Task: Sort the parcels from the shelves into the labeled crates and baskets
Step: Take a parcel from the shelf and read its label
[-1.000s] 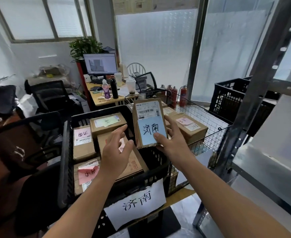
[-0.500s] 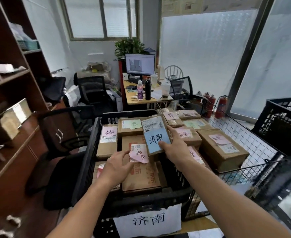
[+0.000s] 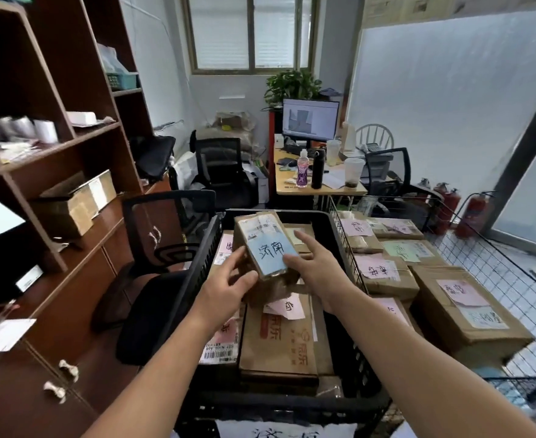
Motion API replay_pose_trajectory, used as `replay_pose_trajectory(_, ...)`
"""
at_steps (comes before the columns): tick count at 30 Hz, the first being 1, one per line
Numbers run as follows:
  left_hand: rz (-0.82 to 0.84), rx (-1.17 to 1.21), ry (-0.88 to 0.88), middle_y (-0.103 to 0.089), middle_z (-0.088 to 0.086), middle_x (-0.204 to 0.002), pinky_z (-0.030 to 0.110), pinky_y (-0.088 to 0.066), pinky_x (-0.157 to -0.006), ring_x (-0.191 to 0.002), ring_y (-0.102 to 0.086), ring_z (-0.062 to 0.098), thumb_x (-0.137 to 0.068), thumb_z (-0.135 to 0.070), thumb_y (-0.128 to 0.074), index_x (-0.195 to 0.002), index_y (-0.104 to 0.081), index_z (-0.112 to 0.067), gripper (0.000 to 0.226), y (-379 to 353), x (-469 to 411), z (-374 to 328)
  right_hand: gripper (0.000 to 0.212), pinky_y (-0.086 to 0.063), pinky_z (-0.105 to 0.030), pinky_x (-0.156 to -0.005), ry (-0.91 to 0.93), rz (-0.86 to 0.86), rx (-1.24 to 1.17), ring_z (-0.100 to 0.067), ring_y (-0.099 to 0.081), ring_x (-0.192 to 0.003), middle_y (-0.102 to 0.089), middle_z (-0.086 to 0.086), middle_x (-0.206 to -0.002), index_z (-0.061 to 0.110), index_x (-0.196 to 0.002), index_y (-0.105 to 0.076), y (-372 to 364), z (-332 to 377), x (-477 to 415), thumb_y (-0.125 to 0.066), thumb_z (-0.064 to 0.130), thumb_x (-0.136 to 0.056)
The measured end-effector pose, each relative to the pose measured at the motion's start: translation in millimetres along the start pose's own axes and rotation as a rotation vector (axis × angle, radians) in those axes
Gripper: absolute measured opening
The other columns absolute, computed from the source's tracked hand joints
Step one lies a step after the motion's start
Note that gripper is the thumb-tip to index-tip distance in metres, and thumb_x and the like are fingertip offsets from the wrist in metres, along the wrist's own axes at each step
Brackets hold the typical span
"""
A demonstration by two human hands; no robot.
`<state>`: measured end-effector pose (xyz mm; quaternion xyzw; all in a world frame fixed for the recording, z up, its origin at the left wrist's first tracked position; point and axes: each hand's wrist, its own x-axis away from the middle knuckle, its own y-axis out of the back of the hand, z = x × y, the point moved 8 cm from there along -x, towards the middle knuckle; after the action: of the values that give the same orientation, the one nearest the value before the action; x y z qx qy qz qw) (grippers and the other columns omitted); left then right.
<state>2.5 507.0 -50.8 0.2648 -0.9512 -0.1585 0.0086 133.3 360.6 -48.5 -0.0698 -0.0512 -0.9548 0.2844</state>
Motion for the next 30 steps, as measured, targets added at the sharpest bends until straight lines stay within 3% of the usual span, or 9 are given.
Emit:
replay_pose_trajectory(2,-0.047,0.057,0.031,-0.062,-0.011,-0.127,0.04,-0.051,-0.099,-0.116,-0.061,0.009,-0.079,-0.053,-0.064,-0.124,-0.053,-0.059,0.047,7.2,-7.1,0.2,0.056,-0.063,-0.048,-0.077,-0.056,0.081,-0.09,-0.028,-0.069,-0.104,-0.065,-0.011,-0.119,0.041,-0.142,-0.049,-15.4,-7.4,-5.9,-0.069,0.016,-0.096)
replay_pose_trajectory(5,-0.102,0.027,0.053,-0.063,-0.01,-0.126,0.042,-0.051,-0.1,-0.115,-0.062,0.012,-0.077,-0.053,-0.063,-0.126,-0.054,-0.054,0.05,18.3,-17.0,3.9,0.054,-0.056,-0.054,-0.088,-0.098,0.146,-0.089,-0.031,-0.063,-0.113,-0.061,-0.009,-0.125,0.046,-0.141,-0.05,-37.0,-17.8,-18.7,-0.069,0.023,-0.096)
replay_pose_trajectory(9,-0.134,-0.172,0.038,-0.056,-0.012,-0.136,0.029,-0.043,-0.102,-0.124,-0.053,0.01,-0.092,-0.04,-0.062,-0.14,-0.048,-0.039,0.05,34.9,-31.6,11.8,0.05,-0.063,-0.044,-0.079,-0.126,0.125,-0.17,-0.03,-0.069,-0.106,-0.064,-0.012,-0.122,0.041,-0.137,-0.051,-64.0,-25.1,-38.8,-0.069,0.017,-0.096)
replay_pose_trajectory(14,-0.192,-0.379,-0.024,-0.056,-0.006,-0.14,0.027,-0.037,-0.104,-0.13,-0.048,0.015,-0.096,-0.035,-0.058,-0.142,-0.049,-0.03,0.047,67.2,-69.4,20.8,0.054,-0.064,-0.044,-0.081,-0.062,0.04,-0.063,-0.023,-0.07,-0.105,-0.068,-0.008,-0.124,0.034,-0.144,-0.048,-86.8,-16.6,-79.3,-0.067,0.016,-0.097)
replay_pose_trajectory(16,-0.174,-0.388,-0.024,-0.056,-0.004,-0.141,0.024,-0.035,-0.103,-0.129,-0.049,0.014,-0.096,-0.033,-0.057,-0.142,-0.051,-0.026,0.046,74.6,-84.9,25.9,0.055,-0.064,-0.041,-0.079,-0.072,0.038,-0.016,-0.021,-0.069,-0.107,-0.065,-0.008,-0.129,0.037,-0.144,-0.048,-96.1,-14.7,-88.9,-0.069,0.02,-0.096)
replay_pose_trajectory(19,-0.141,-0.388,-0.045,-0.053,-0.003,-0.142,0.032,-0.038,-0.109,-0.128,-0.05,0.015,-0.095,-0.032,-0.059,-0.142,-0.051,-0.021,0.048,86.2,-106.1,30.6,0.055,-0.06,-0.034,-0.071,-0.063,0.039,0.017,-0.018,-0.07,-0.102,-0.066,-0.001,-0.127,0.049,-0.142,-0.046,-112.8,-11.6,-98.2,-0.069,0.03,-0.095)
replay_pose_trajectory(23,-0.081,-0.423,-0.142,-0.05,-0.003,-0.14,0.027,-0.034,-0.11,-0.131,-0.045,0.012,-0.093,-0.031,-0.063,-0.14,-0.052,-0.018,0.049,98.7,-125.1,37.9,0.064,-0.057,-0.05,-0.095,-0.032,-0.003,0.016,-0.022,-0.067,-0.114,-0.063,-0.001,-0.137,0.06,-0.134,-0.043,-125.9,-20.3,-117.1,-0.071,0.046,-0.078)
replay_pose_trajectory(27,-0.022,-0.37,-0.158,-0.048,-0.009,-0.14,0.004,-0.031,-0.092,-0.122,-0.044,0.003,-0.095,-0.031,-0.062,-0.142,-0.049,-0.022,0.05,101.7,-134.8,48.8,0.05,-0.061,-0.048,-0.09,-0.013,-0.047,-0.011,-0.022,-0.07,-0.108,-0.065,-0.003,-0.13,0.044,-0.144,-0.047,-122.2,-11.0,-109.3,-0.064,0.029,-0.098)
replay_pose_trajectory(30,0.049,-0.282,-0.161,-0.051,-0.009,-0.142,0.014,-0.039,-0.097,-0.124,-0.05,0.009,-0.095,-0.034,-0.061,-0.143,-0.047,-0.026,0.051,93.7,-138.7,55.3,0.049,-0.057,-0.049,-0.097,0.005,-0.078,-0.056,-0.019,-0.067,-0.114,-0.063,0.0,-0.134,0.034,-0.147,-0.047,-117.2,-15.6,-102.0,-0.061,0.022,-0.101)
